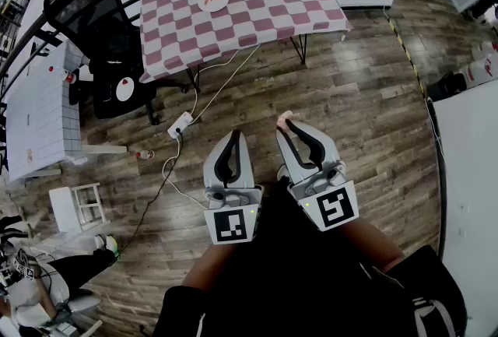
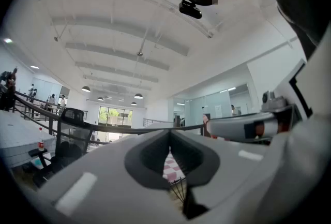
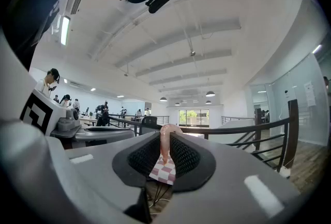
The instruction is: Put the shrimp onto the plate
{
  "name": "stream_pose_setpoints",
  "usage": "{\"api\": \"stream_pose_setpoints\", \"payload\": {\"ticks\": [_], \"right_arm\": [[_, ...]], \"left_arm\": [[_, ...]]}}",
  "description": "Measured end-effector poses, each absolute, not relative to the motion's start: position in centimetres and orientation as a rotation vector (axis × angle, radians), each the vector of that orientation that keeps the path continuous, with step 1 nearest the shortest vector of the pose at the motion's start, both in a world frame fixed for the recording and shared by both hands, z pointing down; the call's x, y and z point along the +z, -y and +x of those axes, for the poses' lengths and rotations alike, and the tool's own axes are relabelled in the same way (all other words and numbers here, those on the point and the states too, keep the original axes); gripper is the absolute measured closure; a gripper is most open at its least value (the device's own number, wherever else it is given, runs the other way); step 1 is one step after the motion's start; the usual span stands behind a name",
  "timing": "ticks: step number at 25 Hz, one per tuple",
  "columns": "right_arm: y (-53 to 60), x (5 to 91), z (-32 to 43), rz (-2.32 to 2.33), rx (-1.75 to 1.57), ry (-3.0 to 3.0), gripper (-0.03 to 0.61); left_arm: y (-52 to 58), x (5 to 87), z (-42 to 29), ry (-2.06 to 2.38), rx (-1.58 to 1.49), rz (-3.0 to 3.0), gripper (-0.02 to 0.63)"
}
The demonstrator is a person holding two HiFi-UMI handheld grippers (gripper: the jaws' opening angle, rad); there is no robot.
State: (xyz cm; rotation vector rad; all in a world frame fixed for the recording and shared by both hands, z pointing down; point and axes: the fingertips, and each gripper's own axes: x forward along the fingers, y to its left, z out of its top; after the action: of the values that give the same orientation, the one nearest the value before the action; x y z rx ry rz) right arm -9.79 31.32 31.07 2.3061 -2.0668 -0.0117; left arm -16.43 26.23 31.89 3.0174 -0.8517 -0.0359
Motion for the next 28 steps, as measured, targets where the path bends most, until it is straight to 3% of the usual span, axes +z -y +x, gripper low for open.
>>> {"api": "stream_pose_setpoints", "payload": {"ticks": [28], "right_arm": [[-37.1, 31.8, -5.6, 2.307, -0.032, 2.085, 0.518]], "left_arm": [[-30.0, 31.1, -14.8, 1.004, -0.105, 3.063, 0.604]]}}
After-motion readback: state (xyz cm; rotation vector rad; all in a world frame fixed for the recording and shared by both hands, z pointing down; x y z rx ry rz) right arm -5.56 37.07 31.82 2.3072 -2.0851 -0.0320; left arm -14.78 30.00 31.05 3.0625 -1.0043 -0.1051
